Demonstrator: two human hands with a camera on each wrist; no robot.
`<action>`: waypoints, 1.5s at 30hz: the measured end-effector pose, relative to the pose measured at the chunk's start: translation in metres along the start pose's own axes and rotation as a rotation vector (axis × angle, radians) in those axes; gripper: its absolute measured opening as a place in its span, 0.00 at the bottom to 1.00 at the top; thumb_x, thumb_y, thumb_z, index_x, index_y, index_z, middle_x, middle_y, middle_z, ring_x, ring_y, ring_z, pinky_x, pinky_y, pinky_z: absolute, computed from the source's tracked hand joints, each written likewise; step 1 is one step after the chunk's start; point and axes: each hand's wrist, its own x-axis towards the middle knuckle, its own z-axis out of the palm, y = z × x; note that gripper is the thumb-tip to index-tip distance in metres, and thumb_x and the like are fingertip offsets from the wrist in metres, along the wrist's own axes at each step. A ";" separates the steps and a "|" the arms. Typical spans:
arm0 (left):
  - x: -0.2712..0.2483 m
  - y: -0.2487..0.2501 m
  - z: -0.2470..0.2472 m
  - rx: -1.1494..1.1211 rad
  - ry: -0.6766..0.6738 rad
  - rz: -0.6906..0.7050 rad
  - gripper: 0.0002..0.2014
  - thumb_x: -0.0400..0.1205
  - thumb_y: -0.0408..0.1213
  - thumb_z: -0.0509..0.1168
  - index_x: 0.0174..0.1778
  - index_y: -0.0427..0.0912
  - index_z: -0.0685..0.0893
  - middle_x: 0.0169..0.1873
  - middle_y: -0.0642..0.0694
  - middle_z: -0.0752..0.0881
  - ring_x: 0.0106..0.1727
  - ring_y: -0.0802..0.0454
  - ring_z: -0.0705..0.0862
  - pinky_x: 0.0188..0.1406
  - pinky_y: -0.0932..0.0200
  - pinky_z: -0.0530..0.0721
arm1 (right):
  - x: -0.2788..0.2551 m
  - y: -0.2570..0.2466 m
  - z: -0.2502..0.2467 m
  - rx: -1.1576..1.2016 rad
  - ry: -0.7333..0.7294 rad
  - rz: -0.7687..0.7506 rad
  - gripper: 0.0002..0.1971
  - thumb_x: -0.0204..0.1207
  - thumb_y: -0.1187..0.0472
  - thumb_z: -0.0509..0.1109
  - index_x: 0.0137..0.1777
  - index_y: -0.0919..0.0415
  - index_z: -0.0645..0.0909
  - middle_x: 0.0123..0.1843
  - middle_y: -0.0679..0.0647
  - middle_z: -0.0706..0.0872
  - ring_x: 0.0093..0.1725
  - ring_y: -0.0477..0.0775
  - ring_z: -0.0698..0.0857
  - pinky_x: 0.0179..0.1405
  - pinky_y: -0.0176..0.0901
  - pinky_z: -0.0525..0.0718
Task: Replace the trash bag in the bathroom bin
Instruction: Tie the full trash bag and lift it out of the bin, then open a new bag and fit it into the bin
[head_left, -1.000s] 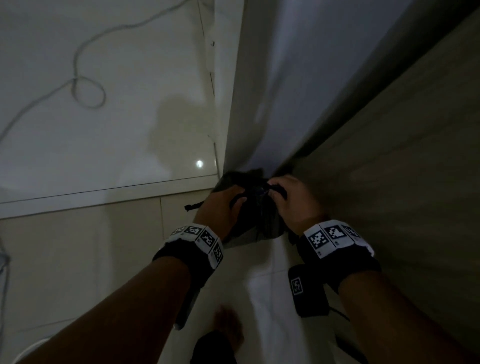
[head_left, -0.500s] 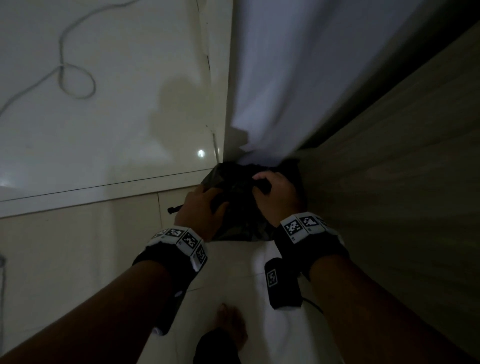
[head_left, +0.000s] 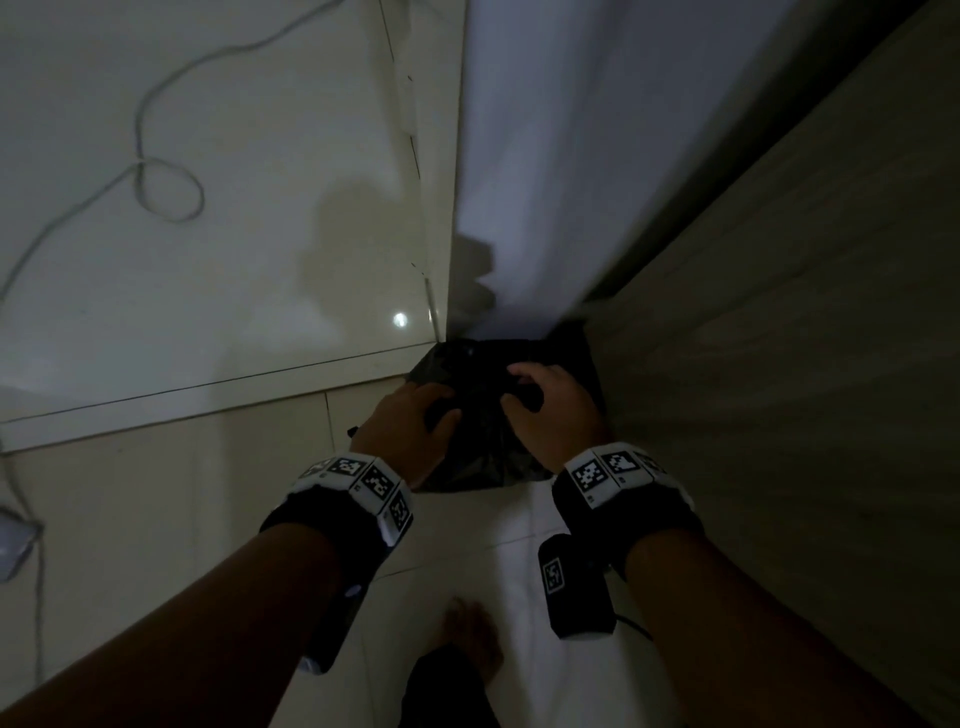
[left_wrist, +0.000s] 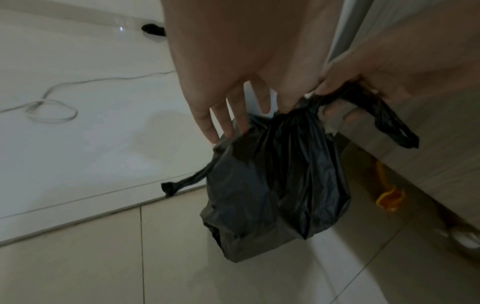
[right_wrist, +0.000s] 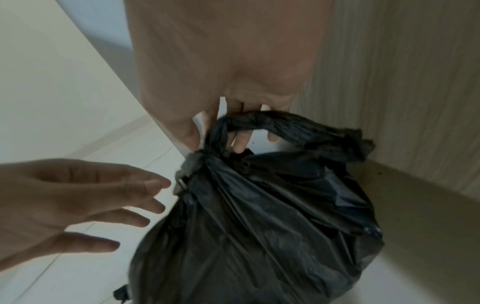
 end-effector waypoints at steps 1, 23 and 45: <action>-0.004 0.003 -0.004 0.003 0.002 0.003 0.20 0.81 0.50 0.62 0.68 0.48 0.81 0.64 0.42 0.83 0.65 0.43 0.80 0.63 0.55 0.75 | -0.004 -0.002 -0.003 0.002 0.008 -0.018 0.18 0.74 0.55 0.69 0.65 0.49 0.80 0.62 0.52 0.81 0.63 0.54 0.80 0.64 0.54 0.80; -0.305 0.175 -0.256 -0.084 0.279 0.274 0.16 0.81 0.53 0.63 0.63 0.57 0.81 0.51 0.56 0.82 0.55 0.55 0.80 0.58 0.59 0.77 | -0.298 -0.199 -0.202 0.281 0.262 -0.280 0.14 0.78 0.51 0.67 0.62 0.50 0.83 0.58 0.49 0.87 0.58 0.48 0.84 0.64 0.45 0.80; -0.640 0.465 -0.363 -0.058 0.492 0.692 0.14 0.79 0.56 0.63 0.58 0.61 0.81 0.49 0.55 0.86 0.48 0.55 0.83 0.57 0.52 0.83 | -0.669 -0.241 -0.494 0.132 0.638 -0.564 0.14 0.79 0.54 0.68 0.62 0.55 0.83 0.57 0.51 0.88 0.55 0.47 0.85 0.62 0.39 0.78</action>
